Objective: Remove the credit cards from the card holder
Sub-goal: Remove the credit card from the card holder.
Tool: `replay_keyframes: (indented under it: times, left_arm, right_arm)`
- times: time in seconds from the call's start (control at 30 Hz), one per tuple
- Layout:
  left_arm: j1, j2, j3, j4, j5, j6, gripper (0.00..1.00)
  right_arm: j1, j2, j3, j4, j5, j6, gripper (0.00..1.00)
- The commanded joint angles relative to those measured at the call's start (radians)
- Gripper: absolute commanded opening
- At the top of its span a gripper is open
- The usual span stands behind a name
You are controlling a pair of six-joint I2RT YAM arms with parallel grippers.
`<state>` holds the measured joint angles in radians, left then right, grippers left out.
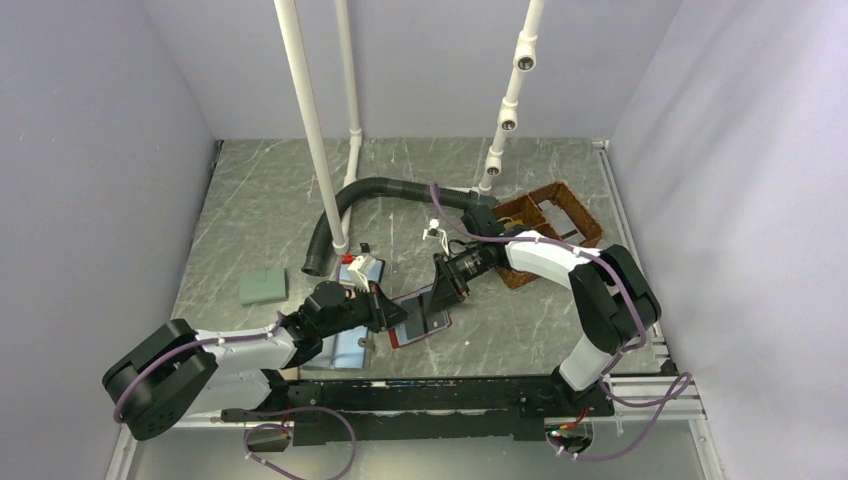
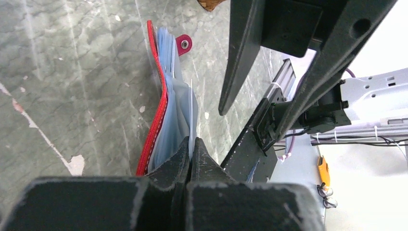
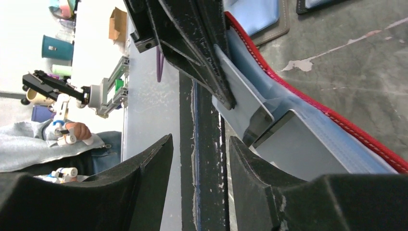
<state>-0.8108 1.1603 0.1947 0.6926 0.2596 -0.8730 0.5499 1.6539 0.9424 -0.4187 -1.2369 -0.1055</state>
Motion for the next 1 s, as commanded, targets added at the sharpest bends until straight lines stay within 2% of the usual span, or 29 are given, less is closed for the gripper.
replay_keyframes:
  times: [0.0, 0.37, 0.7, 0.8, 0.97]
  left_arm:
    - [0.002, 0.024, 0.032, 0.153, 0.070, 0.018, 0.00]
    - [0.002, 0.070, 0.049, 0.227, 0.114, 0.004, 0.00]
    - [0.003, 0.064, 0.047, 0.271, 0.124, -0.001, 0.00]
    - [0.002, 0.063, 0.050, 0.274, 0.125, -0.001, 0.00]
    - [0.003, 0.073, 0.044, 0.299, 0.119, -0.011, 0.00]
  right_arm:
    - [-0.028, -0.029, 0.024, 0.018, 0.002, -0.031, 0.49]
    - [-0.045, -0.031, -0.009, 0.073, 0.061, 0.019, 0.48]
    - [-0.053, -0.036, -0.028, 0.109, 0.024, 0.049, 0.46]
    - [-0.052, -0.041, -0.034, 0.134, -0.049, 0.064, 0.41]
    - [-0.051, -0.046, -0.041, 0.161, -0.114, 0.081, 0.24]
